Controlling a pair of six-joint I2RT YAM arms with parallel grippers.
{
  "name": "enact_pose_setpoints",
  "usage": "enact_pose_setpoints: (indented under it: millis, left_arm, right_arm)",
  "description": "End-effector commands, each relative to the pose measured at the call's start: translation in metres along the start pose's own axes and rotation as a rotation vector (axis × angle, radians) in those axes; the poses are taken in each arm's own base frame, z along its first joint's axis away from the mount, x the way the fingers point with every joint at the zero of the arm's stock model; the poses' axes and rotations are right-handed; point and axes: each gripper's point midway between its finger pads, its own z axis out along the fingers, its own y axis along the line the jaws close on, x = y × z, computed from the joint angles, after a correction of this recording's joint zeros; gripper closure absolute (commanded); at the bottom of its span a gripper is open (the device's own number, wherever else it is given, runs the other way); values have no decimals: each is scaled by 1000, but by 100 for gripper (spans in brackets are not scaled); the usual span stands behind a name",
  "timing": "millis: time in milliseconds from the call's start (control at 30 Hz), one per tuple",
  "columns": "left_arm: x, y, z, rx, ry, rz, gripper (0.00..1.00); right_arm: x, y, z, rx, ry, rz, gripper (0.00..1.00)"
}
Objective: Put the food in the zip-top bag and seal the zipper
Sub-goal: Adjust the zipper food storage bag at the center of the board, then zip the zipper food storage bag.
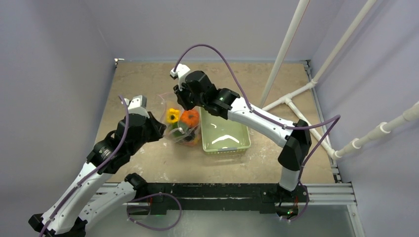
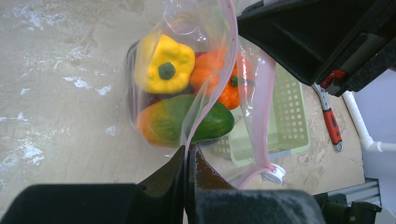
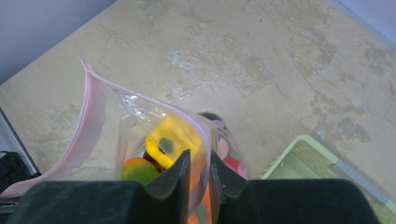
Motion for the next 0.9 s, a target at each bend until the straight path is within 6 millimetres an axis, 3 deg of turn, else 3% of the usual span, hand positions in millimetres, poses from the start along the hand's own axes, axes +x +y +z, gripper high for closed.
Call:
enact_pose_setpoints:
  millis: [0, 67, 133, 200, 300, 433, 633, 867]
  left_arm:
    - [-3, -6, 0, 18, -11, -64, 100]
    - [-4, -7, 2, 19, -11, -68, 100]
    - [-3, -9, 5, 19, -7, -70, 100]
    - [-3, -10, 8, 18, -2, -70, 100]
    - [-3, -11, 11, 13, 0, -73, 100]
    - [-2, -14, 16, 26, -1, -84, 100]
    - [0, -19, 21, 37, 10, -93, 100]
    - [2, -21, 22, 51, 12, -107, 100]
  right_arm:
    - [-38, -5, -29, 17, -138, 28, 70]
    - [-45, -13, -40, 61, -179, 43, 57]
    - [-46, -12, -51, 53, -185, 68, 55]
    - [-46, -10, -62, 42, -197, 98, 44]
    - [-53, -4, -90, 4, -240, 138, 37]
    - [-55, 12, -123, -65, -297, 170, 34]
    - [-27, 60, -154, -192, -318, 167, 23]
    - [-4, 80, -181, -305, -419, 216, 21]
